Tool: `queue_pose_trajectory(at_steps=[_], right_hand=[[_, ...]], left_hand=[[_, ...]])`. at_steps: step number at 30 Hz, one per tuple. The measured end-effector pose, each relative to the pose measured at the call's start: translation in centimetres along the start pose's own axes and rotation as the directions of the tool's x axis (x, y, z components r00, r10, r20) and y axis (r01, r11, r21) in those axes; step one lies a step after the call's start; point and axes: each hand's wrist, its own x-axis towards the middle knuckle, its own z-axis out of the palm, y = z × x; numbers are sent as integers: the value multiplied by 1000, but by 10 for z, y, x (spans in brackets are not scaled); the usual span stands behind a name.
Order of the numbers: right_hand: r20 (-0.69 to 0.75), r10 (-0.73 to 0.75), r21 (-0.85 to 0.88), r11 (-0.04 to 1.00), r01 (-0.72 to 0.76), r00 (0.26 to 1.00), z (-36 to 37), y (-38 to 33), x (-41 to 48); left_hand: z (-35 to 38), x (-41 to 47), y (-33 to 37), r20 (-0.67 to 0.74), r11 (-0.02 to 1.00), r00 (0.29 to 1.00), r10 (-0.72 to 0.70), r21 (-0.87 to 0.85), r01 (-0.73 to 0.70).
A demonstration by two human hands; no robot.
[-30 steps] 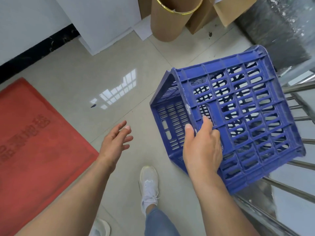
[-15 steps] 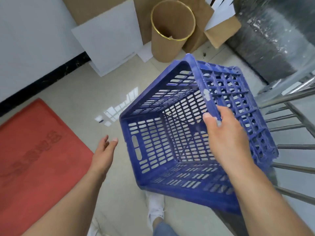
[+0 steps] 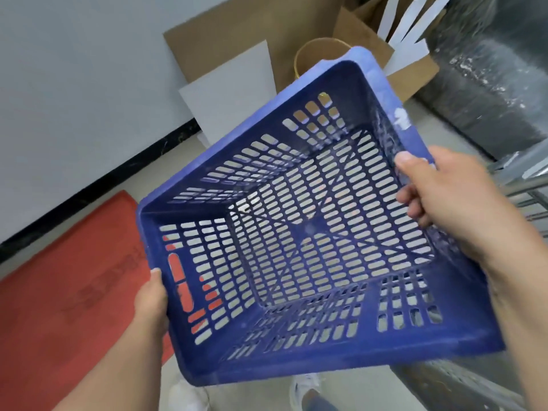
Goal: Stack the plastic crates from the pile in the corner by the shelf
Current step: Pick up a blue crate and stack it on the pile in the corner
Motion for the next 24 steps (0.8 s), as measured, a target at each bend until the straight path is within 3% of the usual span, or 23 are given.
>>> queue_pose_trajectory(at_steps=[6,13,19,24], right_hand=[[9,-4,-8,1000,4,1000,43,-8,0],[66,9,-42,999,-6,998,120,-31,-21],[270,61,74,994,-84,961,202,-69,-50],[448,109,94,981,-168,888,267,-96,-84]], left_hand=[[-61,27,17,-73,996,995,74,65,-69],[-158,42,26,-116,1000,993,3,12,-1],[-262,62,22,-233,990,973,8,-136,-41],[-352,92,13,-218,968,975,-36,-252,-20]])
